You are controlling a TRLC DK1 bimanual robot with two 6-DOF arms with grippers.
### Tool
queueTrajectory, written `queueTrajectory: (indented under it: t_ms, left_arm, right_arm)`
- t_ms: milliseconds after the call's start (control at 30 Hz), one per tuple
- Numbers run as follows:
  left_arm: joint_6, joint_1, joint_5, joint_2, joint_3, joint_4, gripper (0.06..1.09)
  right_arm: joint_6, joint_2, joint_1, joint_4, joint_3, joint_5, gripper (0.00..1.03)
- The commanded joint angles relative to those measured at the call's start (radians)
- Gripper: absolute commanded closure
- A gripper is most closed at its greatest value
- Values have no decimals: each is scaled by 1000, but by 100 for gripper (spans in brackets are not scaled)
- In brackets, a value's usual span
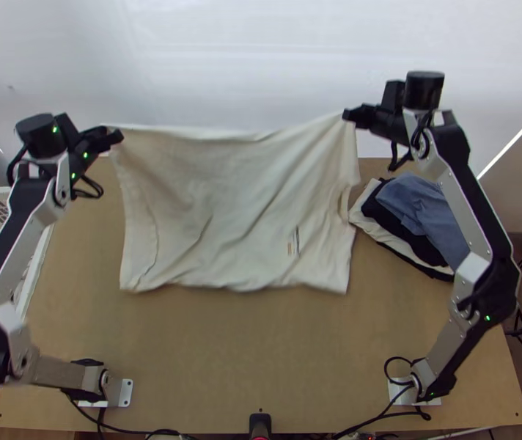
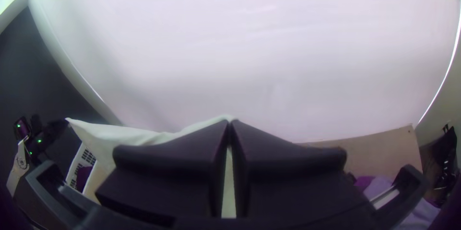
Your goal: Fold the t-shirt
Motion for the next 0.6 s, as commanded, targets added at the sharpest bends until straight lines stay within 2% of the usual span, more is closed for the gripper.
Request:
queueTrajectory:
  t_ms: [0, 300, 400, 467, 567]
  left_arm:
    - [-36, 2, 0, 110, 220, -39, 105]
    - [-117, -25, -2, -326, 269, -162, 105]
    - [-128, -34, -41, -492, 261, -168, 105]
    - [-125, -51, -57, -578, 275, -156, 105]
    - [-133, -50, -129, -630, 336, -227, 105]
  right_arm:
    - [-12, 24, -1, -15, 212, 3, 100]
    - [3, -546, 36, -100, -33, -8, 100]
    - [14, -759, 39, -118, -138, -8, 100]
    - [14, -866, 24, -169, -147, -8, 100]
    - [11, -978, -11, -253, -130, -7, 100]
